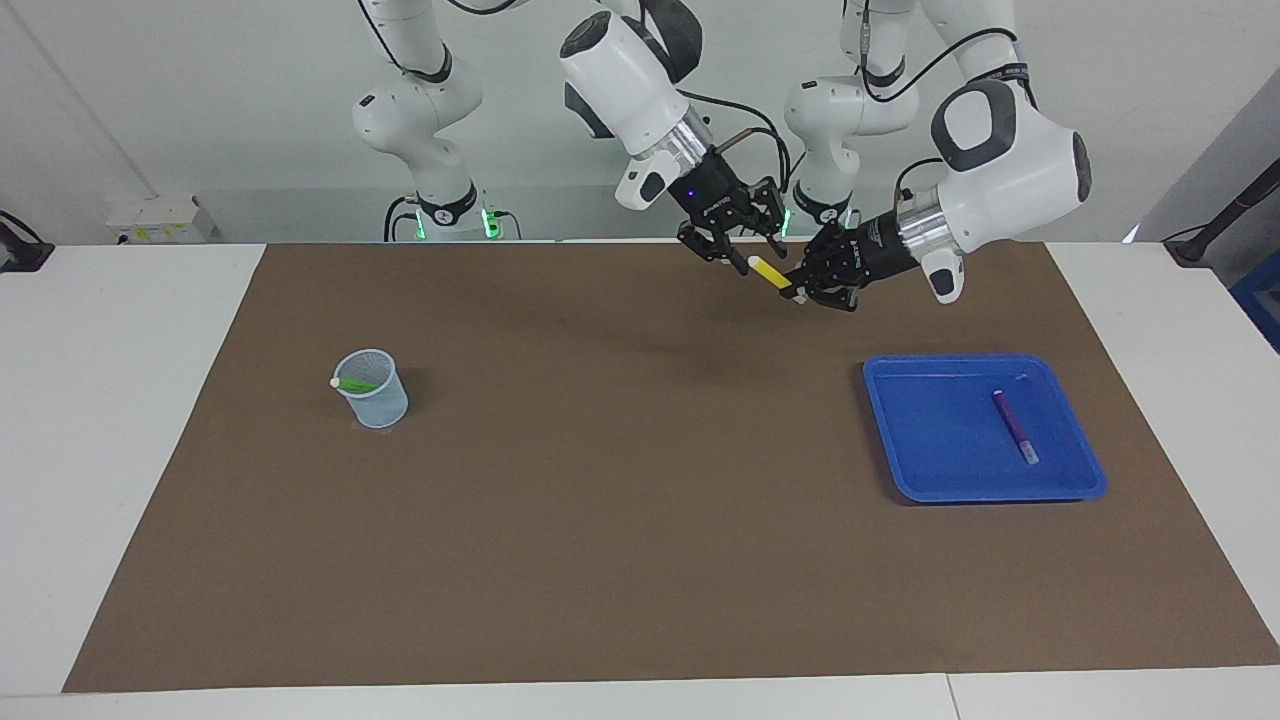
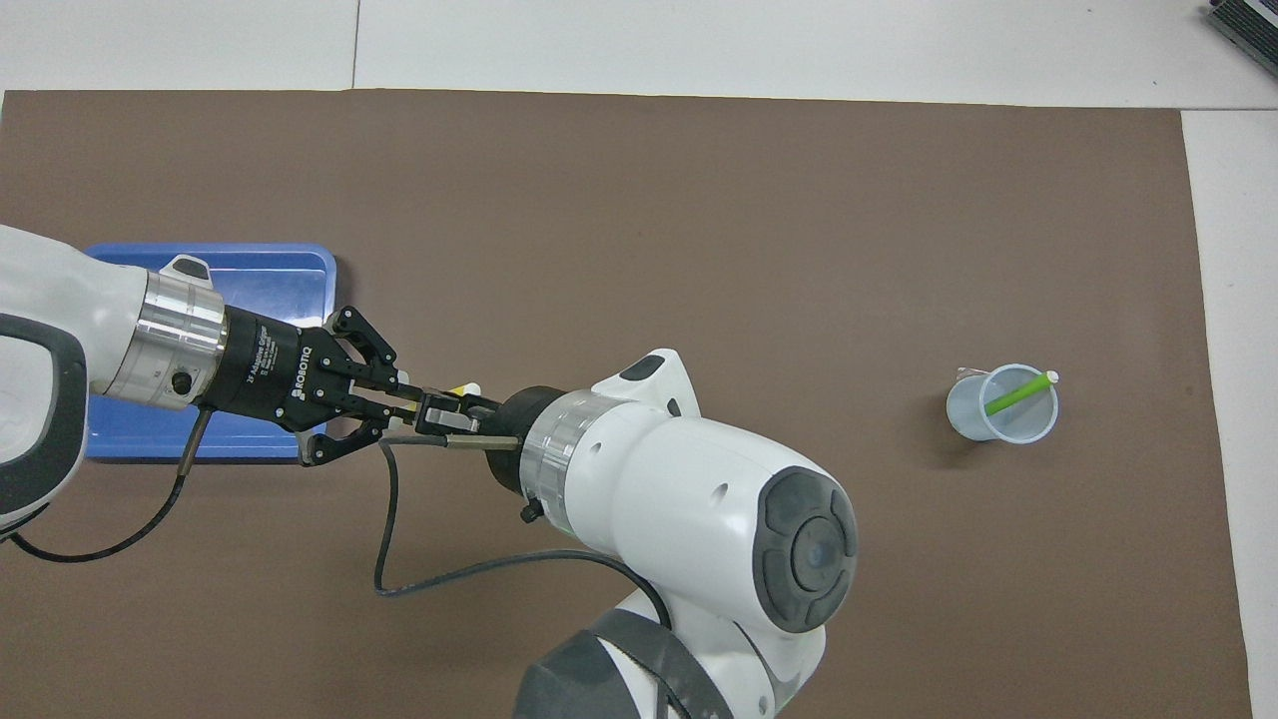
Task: Transfer and insert pens with both arms
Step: 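Grasp the yellow pen with the right gripper while the left gripper opens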
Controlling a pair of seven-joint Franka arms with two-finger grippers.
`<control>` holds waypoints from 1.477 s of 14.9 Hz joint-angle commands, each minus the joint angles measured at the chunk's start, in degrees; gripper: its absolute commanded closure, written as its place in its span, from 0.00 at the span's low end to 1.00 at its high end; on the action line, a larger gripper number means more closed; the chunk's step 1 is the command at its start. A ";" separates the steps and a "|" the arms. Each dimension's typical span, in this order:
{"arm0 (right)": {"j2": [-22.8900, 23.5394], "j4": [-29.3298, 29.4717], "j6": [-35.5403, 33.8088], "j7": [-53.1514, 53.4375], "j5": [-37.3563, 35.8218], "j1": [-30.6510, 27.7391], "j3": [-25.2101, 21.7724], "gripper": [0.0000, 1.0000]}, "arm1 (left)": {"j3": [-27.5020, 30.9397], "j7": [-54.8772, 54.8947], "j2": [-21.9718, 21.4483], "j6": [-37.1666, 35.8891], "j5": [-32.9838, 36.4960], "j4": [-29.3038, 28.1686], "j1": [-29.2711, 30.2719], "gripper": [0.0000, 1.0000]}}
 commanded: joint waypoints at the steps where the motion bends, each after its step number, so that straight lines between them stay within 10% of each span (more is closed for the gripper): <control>1: 0.60 0.76 0.65 -1.30 -0.13 -0.46 -0.01 0.75 | 0.47 -0.91 -2.51 1.07 -1.12 -2.61 -0.67 1.00; 7: 0.86 0.84 0.82 -1.57 -0.13 -0.81 -0.10 0.79 | 0.47 -1.43 -2.51 0.99 -1.12 -2.61 -0.67 1.00; 10: 0.86 0.84 0.74 -3.85 0.04 -1.68 -0.10 1.00 | 0.47 -1.26 -2.51 0.90 -1.12 -2.61 -0.67 1.00; 12: 0.86 0.76 0.74 -3.85 0.04 -1.87 -0.10 1.00 | 0.47 -1.17 -2.51 1.51 -1.21 -2.61 -1.10 0.50; 13: 0.86 0.76 0.74 -3.85 0.04 -1.87 -0.10 1.00 | 0.55 -1.34 -2.51 1.51 -1.21 -2.61 -1.11 0.46; 22: -2.03 0.76 -17.69 -25.46 -7.93 -12.31 -0.46 1.00 | 0.82 5.29 -3.39 0.55 -0.60 -2.70 -1.02 0.47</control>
